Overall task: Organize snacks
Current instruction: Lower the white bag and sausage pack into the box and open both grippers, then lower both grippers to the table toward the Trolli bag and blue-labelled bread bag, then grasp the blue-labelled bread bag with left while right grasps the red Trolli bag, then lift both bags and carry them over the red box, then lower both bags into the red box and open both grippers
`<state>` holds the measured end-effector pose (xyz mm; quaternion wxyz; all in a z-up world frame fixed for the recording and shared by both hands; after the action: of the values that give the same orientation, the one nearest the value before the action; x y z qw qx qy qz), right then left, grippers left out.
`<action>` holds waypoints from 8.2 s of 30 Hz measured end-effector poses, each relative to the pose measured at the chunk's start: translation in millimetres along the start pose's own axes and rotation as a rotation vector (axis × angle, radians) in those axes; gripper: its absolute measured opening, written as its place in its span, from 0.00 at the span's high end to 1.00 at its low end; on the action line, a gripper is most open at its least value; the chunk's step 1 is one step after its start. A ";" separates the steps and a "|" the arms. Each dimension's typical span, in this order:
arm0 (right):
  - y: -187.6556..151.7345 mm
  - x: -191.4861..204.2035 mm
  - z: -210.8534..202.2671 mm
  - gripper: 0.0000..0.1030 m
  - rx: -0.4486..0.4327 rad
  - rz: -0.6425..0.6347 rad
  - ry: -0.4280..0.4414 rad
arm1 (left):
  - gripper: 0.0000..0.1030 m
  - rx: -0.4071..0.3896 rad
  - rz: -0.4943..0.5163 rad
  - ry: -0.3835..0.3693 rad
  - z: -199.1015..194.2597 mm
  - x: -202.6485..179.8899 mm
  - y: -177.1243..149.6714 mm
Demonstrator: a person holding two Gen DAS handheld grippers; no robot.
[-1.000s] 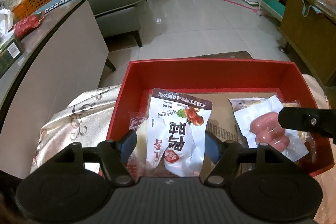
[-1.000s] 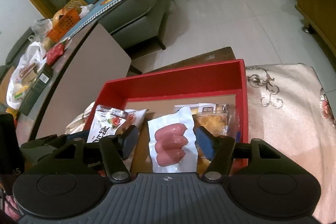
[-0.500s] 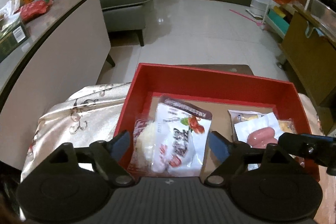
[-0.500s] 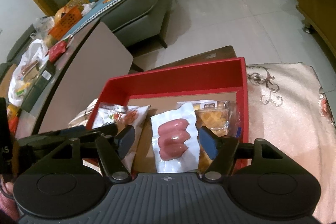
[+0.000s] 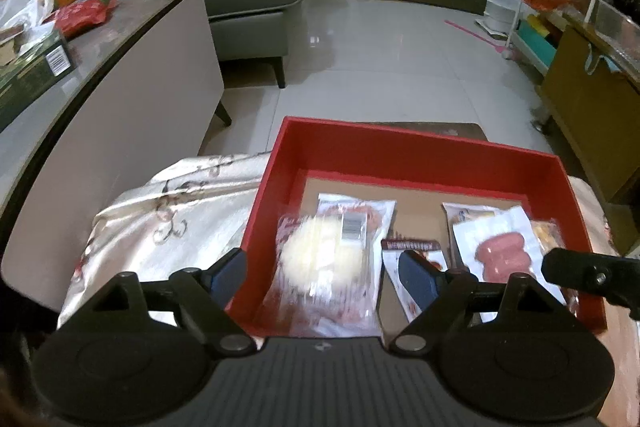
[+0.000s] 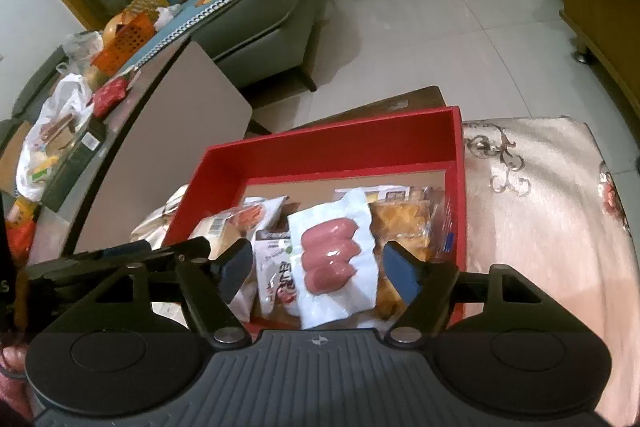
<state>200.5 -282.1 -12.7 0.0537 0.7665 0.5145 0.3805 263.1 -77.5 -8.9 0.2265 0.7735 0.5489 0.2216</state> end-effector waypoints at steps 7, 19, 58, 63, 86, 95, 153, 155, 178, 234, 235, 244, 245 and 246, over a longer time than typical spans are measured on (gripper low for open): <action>-22.6 15.7 -9.8 0.19 0.022 -0.027 0.017 | 0.25 -0.018 0.027 -0.005 -28.6 -1.2 -19.0; -53.0 19.7 -23.9 0.12 0.039 -0.020 -0.006 | 0.25 -0.006 0.042 -0.004 -53.2 11.9 -51.4; -101.8 9.2 12.8 0.11 0.358 -0.697 -0.059 | 0.25 0.165 0.310 -0.303 -86.1 -43.7 -153.1; -99.4 10.5 28.5 0.10 0.377 -0.758 -0.018 | 0.25 0.192 0.396 -0.372 -84.2 -70.7 -163.1; -136.2 2.0 23.2 0.01 0.325 -0.705 -0.147 | 0.19 0.177 0.703 -0.276 -65.1 -134.8 -204.7; -119.9 -7.7 0.9 0.35 0.294 -0.543 -0.175 | 0.31 0.205 0.691 -0.297 -66.2 -138.8 -197.8; -115.5 -4.7 -56.2 0.37 0.113 -0.310 -0.135 | 0.50 0.071 0.251 -0.213 -96.0 -67.7 -130.5; -114.9 -4.3 -56.9 0.37 0.109 -0.310 -0.132 | 0.50 0.066 0.248 -0.211 -96.7 -66.6 -129.1; -85.8 18.1 -74.4 0.37 -0.004 -0.296 -0.068 | 0.50 -0.052 0.170 -0.157 -104.1 -53.0 -88.0; 3.6 8.6 22.3 0.32 -0.030 -0.223 -0.080 | 0.47 -0.076 0.067 -0.007 9.4 -48.4 12.2; 4.3 8.9 21.7 0.32 -0.034 -0.221 -0.078 | 0.45 -0.080 0.068 -0.003 8.3 -48.8 12.2; 8.3 8.1 13.9 0.25 -0.059 -0.217 -0.082 | 0.40 -0.083 0.075 0.005 3.1 -47.0 13.1; 8.3 8.4 14.5 0.25 -0.059 -0.218 -0.085 | 0.40 -0.083 0.077 0.006 3.0 -47.0 13.3; 8.2 8.5 15.3 0.25 -0.060 -0.220 -0.090 | 0.40 -0.084 0.077 0.007 2.8 -46.7 14.1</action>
<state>218.0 -274.2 -15.1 0.1409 0.7197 0.5811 0.3529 261.4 -126.3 -7.2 0.2481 0.7832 0.5096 0.2556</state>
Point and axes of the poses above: each gripper's, at about its wrist camera, not at the fingertips, and z roughly the way its jaws point, x to its left, y to its top, the point moved 2 cm from there along z, roughly the way its jaws point, and after that the axes turned 9 degrees about z, right-handed, at the moved point
